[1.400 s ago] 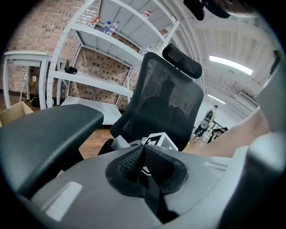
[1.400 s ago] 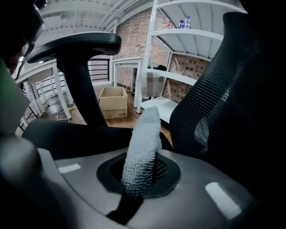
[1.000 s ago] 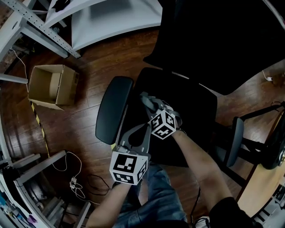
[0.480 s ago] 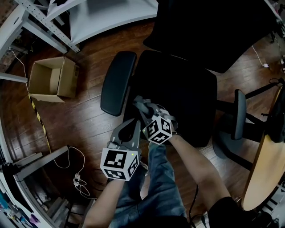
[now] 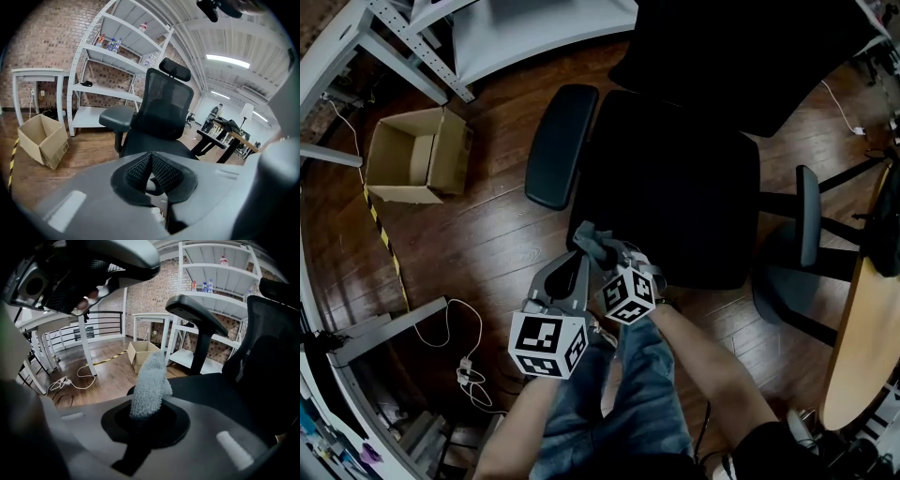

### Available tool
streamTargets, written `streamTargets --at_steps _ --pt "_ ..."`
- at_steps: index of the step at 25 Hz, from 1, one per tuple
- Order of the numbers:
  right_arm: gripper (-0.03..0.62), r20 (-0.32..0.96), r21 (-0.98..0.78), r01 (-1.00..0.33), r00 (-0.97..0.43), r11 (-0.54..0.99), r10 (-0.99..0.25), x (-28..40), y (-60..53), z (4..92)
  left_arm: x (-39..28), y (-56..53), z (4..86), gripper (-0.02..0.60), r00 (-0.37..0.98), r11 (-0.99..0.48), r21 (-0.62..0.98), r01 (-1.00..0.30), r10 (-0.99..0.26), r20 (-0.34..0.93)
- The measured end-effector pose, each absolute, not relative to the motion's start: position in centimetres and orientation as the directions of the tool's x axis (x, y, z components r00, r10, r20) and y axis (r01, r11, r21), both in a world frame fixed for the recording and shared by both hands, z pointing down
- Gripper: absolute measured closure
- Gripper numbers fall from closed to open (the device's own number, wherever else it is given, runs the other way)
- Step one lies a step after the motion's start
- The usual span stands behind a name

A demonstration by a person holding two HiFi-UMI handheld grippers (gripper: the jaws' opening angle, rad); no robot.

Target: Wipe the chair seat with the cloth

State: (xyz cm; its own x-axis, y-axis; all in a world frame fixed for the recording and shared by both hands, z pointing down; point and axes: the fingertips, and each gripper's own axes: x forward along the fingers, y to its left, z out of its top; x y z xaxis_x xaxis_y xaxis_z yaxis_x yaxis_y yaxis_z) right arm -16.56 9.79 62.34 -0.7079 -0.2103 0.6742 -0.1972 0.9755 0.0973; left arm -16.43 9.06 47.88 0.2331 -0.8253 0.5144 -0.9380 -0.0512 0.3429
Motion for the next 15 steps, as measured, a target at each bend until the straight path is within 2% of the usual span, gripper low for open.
streamTargets --at_steps 6,15 --pt "0.58 0.676 0.052 -0.175 -0.718 0.983 -0.163 -16.9 13.7 63.3 -16.2 10.2 48.0 0.583 0.234 -0.052 0.341 -0.939 -0.822 0.52" --pt "0.58 0.654 0.044 -0.206 -0.734 0.977 -0.184 -16.0 12.0 61.3 -15.2 8.9 47.6 0.583 0.248 -0.075 0.334 -0.939 -0.822 0.512"
